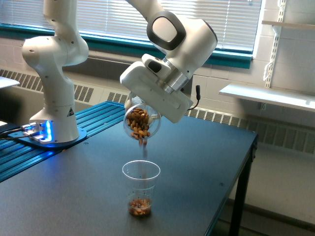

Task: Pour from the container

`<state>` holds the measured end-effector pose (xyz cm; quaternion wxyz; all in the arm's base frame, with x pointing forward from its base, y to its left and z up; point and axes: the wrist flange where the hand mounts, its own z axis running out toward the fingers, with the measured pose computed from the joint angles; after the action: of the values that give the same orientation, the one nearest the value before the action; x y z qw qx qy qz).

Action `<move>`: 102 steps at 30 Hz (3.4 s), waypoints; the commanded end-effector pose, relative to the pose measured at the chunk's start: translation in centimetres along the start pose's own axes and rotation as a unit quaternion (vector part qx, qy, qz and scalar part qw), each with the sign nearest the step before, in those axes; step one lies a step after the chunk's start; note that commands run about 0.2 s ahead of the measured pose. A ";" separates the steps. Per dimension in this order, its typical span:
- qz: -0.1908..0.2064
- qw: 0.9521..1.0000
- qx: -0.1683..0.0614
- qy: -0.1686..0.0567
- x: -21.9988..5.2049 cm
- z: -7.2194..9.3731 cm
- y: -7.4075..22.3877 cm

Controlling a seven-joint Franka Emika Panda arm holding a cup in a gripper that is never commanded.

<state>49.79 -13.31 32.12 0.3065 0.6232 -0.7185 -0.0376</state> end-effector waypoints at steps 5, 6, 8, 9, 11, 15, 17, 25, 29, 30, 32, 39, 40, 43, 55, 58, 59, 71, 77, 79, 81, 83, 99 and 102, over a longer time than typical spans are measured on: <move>-0.010 1.000 -0.002 0.000 -0.1 -0.5 0.0; -0.010 1.000 -0.002 0.001 -0.1 -0.5 0.1; -0.010 1.000 -0.003 0.001 -0.1 -0.6 0.1; -0.009 1.000 -0.003 0.000 -0.2 -0.6 0.1; -0.010 1.000 -0.005 0.001 -0.2 -0.7 0.0; -0.012 1.000 -0.008 0.000 -0.2 -0.8 0.1; -0.013 1.000 -0.009 0.000 -0.2 -0.8 0.0; -0.016 1.000 -0.014 0.004 0.0 -1.0 -0.1; -0.019 1.000 -0.017 0.004 0.1 -1.1 -0.2; -0.020 1.000 -0.017 0.004 0.2 -1.1 -0.2; -0.021 1.000 -0.020 0.004 0.2 -1.3 -0.2; -0.026 0.999 -0.024 0.006 0.5 -1.5 -0.3; -0.026 0.999 -0.024 0.006 0.5 -1.5 -0.4; -0.026 0.999 -0.025 0.006 0.5 -1.5 -0.4; -0.030 0.999 -0.032 0.010 0.4 -1.6 -0.5; -0.031 0.999 -0.034 0.010 0.5 -1.7 -0.6; -0.031 0.999 -0.034 0.010 0.4 -1.7 -0.6; -0.035 0.998 -0.042 0.012 0.5 -2.0 -0.8; -0.038 0.998 -0.045 0.012 0.3 -2.0 -0.9; -0.039 0.998 -0.046 0.011 0.3 -2.1 -0.9; -0.040 0.998 -0.049 0.012 0.3 -2.1 -0.9; -0.041 0.998 -0.052 0.013 0.3 -2.2 -0.9; -0.048 0.996 -0.071 0.020 0.7 -3.0 -0.8; -0.050 0.996 -0.076 0.020 0.8 -3.3 -0.8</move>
<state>51.69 -13.47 34.08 0.3605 0.6269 -0.6847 -0.0908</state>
